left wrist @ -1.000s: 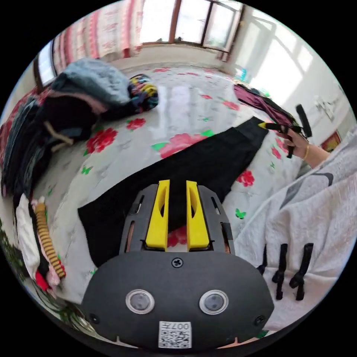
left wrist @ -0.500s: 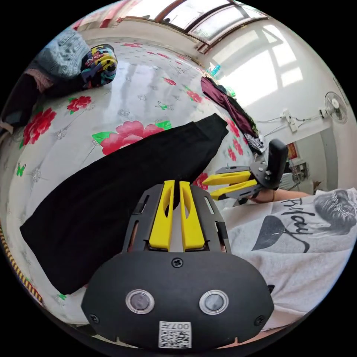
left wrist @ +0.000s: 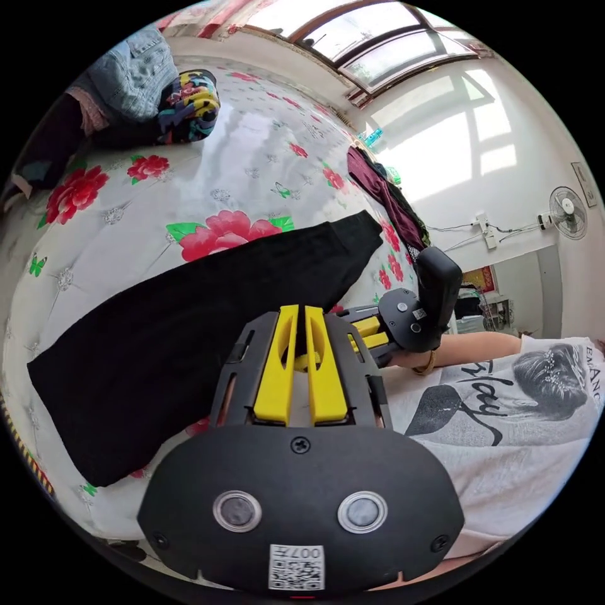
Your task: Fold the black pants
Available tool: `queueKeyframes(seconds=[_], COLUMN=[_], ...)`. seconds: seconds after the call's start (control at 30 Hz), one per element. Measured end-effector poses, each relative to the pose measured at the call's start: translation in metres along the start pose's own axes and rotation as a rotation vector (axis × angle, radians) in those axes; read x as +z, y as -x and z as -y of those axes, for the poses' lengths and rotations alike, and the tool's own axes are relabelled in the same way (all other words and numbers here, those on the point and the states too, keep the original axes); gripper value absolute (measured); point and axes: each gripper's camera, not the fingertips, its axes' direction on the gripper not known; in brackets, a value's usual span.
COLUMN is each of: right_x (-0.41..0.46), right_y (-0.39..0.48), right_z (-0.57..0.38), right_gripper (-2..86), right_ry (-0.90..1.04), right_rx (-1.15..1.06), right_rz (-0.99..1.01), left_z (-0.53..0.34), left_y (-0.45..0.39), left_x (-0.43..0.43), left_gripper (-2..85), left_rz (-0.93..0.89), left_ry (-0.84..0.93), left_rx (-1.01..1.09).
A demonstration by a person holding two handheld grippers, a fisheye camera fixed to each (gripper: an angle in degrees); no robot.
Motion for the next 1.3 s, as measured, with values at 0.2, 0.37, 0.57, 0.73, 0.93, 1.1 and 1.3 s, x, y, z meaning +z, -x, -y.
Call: queueKeyframes(seconds=[0.2,0.37,0.57,0.73,0.93,1.1,1.3], right_x=[0.002,0.023,0.039,-0.007,-0.127,-0.215,-0.262], right_y=[-0.019,-0.025,-0.041,-0.072,-0.158,-0.219,-0.267], right_z=[-0.016,-0.023,-0.042,-0.064,-0.152,-0.23,-0.288], right_gripper=[-0.1,-0.2,-0.1,0.6,2.7,4.0,5.0], right_ry=[0.012,0.137,0.171,0.112,-0.192,-0.403,-0.575], right_rx=[0.047,-0.06,-0.042,0.026,0.369,0.812,1.093], right_rz=[0.098,0.152,0.279,0.283,-0.056,-0.396,-0.441], left_z=[-0.054,-0.092,-0.087,-0.105,-0.148,-0.138,-0.097], left_y=[0.058,0.093,0.084,0.083,0.099,0.043,-0.032], left_x=[-0.009,0.016,0.04,0.045,0.018,-0.016,0.045], left_gripper=[-0.8,-1.0,-1.0,-1.0,-0.9,-0.7,2.3], left_rz=[0.378,0.57,0.76,0.843,0.852,0.888,0.483], left_ry=[0.008,0.1,0.153,0.148,0.086,-0.135,-0.093], left_rx=[-0.276,-0.335,-0.32,-0.408,-0.571,-0.385,0.038])
